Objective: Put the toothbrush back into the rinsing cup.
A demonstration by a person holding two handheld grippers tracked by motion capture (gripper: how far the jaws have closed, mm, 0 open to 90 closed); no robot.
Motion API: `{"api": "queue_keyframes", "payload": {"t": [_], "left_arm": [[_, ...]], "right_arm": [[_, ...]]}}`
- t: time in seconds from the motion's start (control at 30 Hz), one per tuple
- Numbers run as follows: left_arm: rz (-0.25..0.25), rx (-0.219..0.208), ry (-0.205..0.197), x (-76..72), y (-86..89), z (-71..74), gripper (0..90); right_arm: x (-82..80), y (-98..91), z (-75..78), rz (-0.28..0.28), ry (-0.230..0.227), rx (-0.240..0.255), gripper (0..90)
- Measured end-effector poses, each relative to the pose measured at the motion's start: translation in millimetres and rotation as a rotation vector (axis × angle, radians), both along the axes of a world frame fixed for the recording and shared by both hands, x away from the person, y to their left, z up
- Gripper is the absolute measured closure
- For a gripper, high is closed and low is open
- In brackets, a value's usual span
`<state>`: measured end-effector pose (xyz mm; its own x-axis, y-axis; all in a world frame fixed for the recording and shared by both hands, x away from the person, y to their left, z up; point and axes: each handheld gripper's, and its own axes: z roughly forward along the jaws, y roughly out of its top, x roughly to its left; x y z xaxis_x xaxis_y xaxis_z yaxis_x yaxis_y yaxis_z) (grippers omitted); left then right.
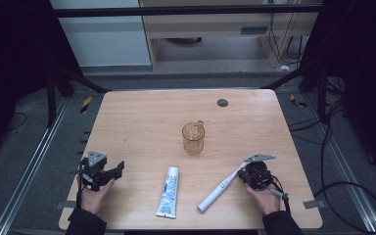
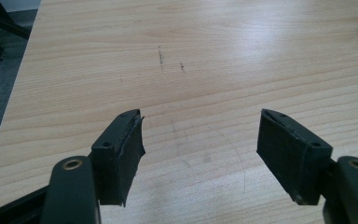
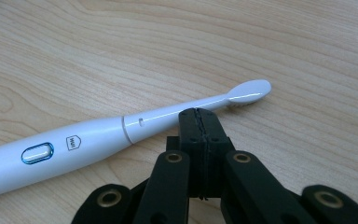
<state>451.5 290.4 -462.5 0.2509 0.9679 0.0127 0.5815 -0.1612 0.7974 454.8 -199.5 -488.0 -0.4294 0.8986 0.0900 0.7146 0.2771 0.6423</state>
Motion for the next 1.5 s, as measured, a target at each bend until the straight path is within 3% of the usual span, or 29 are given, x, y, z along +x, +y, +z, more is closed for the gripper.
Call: {"api": "queue_keyframes", "payload": {"t": [1.1,1.5], "left_arm": [[-0.002,0.002,-0.001,-0.3,0.5,0.0,30.2],[-0.003,0.003,-0.006,-0.6,0.5,0.3,30.1]], "right_arm": [[15.6,23.3,4.4,0.034,-0.045,0.032,89.7],[27.0,35.2,-0.9,0.026,-0.030,0.028,89.8]]}}
